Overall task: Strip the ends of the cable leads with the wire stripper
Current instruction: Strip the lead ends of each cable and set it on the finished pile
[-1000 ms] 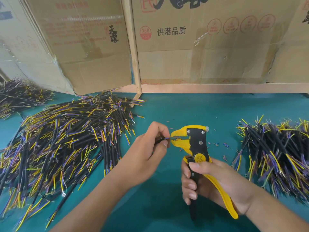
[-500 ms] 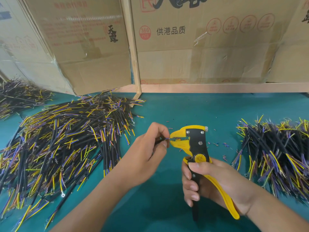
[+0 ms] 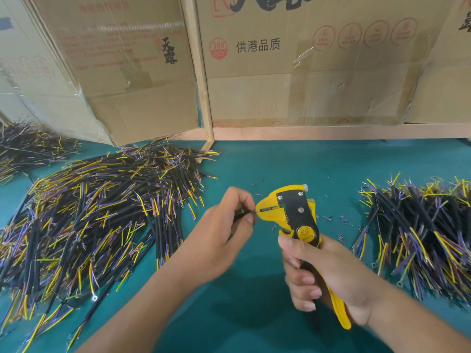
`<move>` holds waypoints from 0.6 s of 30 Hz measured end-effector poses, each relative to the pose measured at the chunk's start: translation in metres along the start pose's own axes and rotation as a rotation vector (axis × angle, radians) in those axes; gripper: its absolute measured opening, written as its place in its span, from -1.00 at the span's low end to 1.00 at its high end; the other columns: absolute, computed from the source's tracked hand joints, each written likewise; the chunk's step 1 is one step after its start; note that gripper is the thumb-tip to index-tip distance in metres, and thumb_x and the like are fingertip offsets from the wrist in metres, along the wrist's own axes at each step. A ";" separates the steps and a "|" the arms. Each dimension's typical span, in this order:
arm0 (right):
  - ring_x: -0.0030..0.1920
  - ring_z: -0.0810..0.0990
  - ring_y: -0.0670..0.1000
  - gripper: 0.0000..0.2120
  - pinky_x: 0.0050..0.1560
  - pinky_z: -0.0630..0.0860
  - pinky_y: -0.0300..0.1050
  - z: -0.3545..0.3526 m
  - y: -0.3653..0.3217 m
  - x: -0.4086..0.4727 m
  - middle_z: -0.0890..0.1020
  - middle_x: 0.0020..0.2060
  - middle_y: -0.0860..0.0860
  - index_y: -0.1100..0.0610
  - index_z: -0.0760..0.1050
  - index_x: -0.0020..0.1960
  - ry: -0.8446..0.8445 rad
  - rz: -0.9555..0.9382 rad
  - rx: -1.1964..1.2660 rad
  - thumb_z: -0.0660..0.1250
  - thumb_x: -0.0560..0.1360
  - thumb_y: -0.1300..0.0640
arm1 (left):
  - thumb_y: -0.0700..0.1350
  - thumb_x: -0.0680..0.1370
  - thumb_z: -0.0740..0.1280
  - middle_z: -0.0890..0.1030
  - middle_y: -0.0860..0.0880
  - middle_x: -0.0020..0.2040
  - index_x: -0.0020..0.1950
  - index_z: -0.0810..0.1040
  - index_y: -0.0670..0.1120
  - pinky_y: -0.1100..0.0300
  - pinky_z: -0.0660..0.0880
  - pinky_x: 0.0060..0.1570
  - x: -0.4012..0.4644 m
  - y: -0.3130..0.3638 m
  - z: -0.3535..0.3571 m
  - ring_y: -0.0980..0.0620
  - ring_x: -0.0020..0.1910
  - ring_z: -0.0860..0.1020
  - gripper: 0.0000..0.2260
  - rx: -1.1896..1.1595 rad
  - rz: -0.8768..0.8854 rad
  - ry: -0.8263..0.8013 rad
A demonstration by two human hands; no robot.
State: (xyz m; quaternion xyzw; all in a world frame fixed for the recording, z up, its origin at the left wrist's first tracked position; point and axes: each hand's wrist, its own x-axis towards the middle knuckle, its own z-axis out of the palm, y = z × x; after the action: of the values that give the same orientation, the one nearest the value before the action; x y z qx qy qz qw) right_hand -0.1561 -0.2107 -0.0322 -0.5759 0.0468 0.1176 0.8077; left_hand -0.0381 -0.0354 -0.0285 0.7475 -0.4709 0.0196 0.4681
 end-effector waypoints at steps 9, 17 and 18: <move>-0.56 0.19 0.01 -0.52 -0.48 0.28 -0.16 -0.005 -0.007 -0.001 0.22 -0.48 0.06 0.13 0.33 -0.33 0.050 -0.024 0.008 0.53 0.34 -0.15 | -0.04 0.60 0.13 0.52 0.00 -0.18 0.04 0.33 0.07 0.34 0.25 -0.39 0.002 -0.004 -0.005 0.09 -0.40 0.29 -0.96 0.061 -0.017 0.044; -0.39 0.37 0.13 -0.67 -0.28 0.49 0.07 -0.014 -0.010 0.002 0.35 -0.36 0.15 0.21 0.47 -0.20 -0.021 -0.054 0.141 0.52 0.39 0.00 | -0.14 0.58 0.12 0.50 0.03 -0.17 0.01 0.33 0.05 0.34 0.27 -0.36 0.002 -0.003 -0.009 0.05 -0.37 0.31 -0.91 0.112 0.021 0.035; -0.35 0.40 0.15 -0.68 -0.23 0.51 0.09 -0.016 -0.009 0.002 0.37 -0.34 0.17 0.23 0.48 -0.16 -0.043 -0.048 0.139 0.51 0.40 0.01 | -0.16 0.57 0.13 0.50 0.03 -0.18 0.00 0.33 0.05 0.34 0.27 -0.35 0.002 -0.003 -0.009 0.05 -0.36 0.31 -0.90 0.116 0.025 0.024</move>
State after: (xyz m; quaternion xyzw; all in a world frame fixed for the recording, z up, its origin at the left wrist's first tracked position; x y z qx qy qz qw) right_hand -0.1510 -0.2278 -0.0295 -0.5167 0.0238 0.1068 0.8491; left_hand -0.0315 -0.0300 -0.0246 0.7670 -0.4728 0.0617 0.4295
